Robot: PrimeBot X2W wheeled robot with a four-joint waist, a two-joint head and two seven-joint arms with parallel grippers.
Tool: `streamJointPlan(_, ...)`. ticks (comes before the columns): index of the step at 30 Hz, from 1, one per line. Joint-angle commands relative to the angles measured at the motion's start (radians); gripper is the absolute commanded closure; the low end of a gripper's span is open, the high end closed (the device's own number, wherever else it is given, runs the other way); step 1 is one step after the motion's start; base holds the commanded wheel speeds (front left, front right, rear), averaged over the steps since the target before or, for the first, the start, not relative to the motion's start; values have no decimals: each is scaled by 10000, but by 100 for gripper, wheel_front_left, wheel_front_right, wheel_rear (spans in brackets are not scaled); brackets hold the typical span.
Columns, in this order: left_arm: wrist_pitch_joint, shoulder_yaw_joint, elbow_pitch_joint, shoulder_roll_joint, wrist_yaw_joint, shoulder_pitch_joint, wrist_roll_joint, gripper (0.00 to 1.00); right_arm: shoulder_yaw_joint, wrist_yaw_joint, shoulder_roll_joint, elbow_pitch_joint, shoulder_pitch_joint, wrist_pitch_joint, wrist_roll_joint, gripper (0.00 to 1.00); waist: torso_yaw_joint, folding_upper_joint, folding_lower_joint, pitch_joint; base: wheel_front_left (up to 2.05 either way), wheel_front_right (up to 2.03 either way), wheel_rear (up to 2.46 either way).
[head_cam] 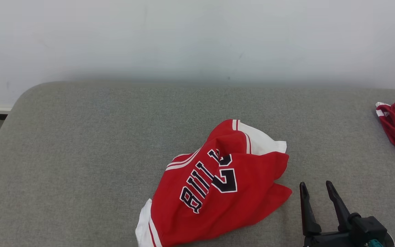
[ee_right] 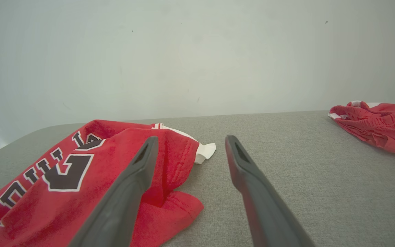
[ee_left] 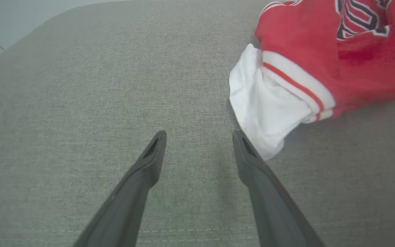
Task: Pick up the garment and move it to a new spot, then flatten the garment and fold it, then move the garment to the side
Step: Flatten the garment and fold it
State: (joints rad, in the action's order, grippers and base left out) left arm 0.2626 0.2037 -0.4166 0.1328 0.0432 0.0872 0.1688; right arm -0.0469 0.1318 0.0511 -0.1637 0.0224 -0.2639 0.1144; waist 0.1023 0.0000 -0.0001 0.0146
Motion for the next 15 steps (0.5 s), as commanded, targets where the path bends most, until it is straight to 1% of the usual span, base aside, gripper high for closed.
streamJointPlan(1, 29, -309, 70, 150, -99, 211, 68, 0, -6, -27, -19, 2, 94, -1, 43, 0, -15, 0, 1, 8, 0, 0, 0)
streamJointPlan(4, 29, -738, 292, 360, -169, 258, 117, 0, -44, -27, -21, 24, 80, -1, 22, 0, -47, 0, 1, 34, 0, 0, 0)
streamJointPlan(7, 29, -1080, 699, 585, -108, 45, 117, 0, -46, -27, -21, 33, 19, -1, 8, 0, -116, 0, 1, 65, 0, 0, 0)
streamJointPlan(11, 29, -1255, 1128, 735, -47, -362, 6, 0, 3, -27, -19, 42, -82, -1, 20, 0, -256, 0, 1, 135, 0, 0, 0)
streamJointPlan(15, 29, -1250, 1312, 928, 50, -1189, -124, 0, 73, -27, -19, 58, -255, -1, 75, 0, -601, 0, 1, 341, 0, 0, 0)
